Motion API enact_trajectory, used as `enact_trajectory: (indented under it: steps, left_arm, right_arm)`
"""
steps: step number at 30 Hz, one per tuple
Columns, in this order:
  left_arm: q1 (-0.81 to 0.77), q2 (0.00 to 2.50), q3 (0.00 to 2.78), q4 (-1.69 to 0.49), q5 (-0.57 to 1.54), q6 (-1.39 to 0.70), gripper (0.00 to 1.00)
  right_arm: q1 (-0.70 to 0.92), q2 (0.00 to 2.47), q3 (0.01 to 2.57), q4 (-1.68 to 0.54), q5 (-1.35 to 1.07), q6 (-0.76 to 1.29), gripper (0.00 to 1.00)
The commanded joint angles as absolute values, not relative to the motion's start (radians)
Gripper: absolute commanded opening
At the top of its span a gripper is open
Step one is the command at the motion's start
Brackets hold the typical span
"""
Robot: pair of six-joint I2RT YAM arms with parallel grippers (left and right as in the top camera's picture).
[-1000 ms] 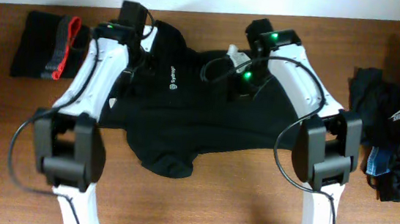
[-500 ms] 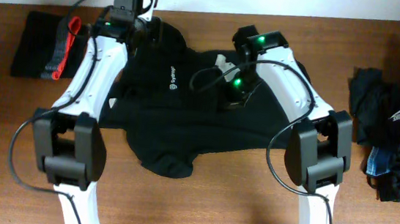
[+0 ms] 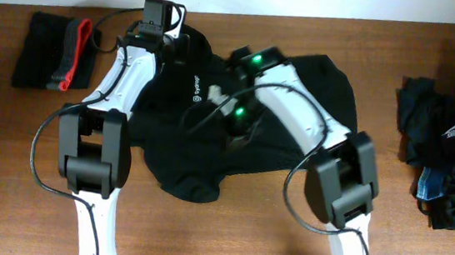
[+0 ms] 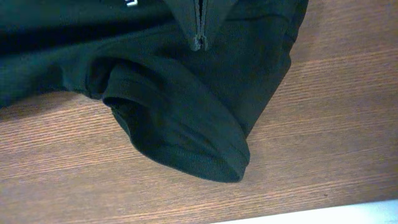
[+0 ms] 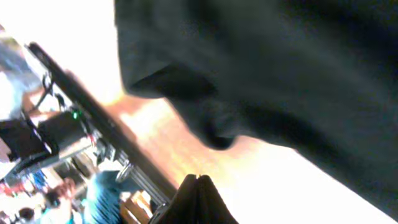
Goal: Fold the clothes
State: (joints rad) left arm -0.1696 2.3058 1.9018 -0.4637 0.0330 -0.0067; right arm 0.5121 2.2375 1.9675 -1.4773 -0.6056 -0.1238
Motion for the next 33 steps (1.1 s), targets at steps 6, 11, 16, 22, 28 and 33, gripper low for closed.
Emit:
enact_trajectory:
  steps: [6, 11, 16, 22, 28, 33]
  left_arm:
    - [-0.167, 2.349, 1.901, -0.417, 0.030, 0.066, 0.00]
    - [-0.167, 2.349, 1.902, -0.409, 0.031, 0.065, 0.00]
    - [-0.168, 2.336, 1.926, -0.592, 0.086, 0.019, 0.01]
    - [-0.168, 2.259, 2.019, -0.945, 0.305, -0.038, 0.00]
    - [-0.180, 2.164, 2.026, -1.241, 0.336, -0.037, 0.01]
    - [-0.215, 2.154, 2.010, -1.391, 0.271, -0.037, 0.01]
  right_arm:
    - [0.651, 2.218, 1.957, -1.461, -0.562, -0.141, 0.04]
    - [0.643, 2.218, 1.954, -1.439, -0.406, -0.056, 0.04]
    - [0.530, 2.218, 1.954, -1.393, -0.381, -0.016, 0.04]
    - [0.336, 2.218, 1.954, -1.304, -0.368, -0.017, 0.04]
    - [0.180, 2.218, 1.951, -1.242, -0.328, -0.017, 0.34]
    - [0.125, 2.219, 1.940, -1.185, -0.316, -0.017, 0.66]
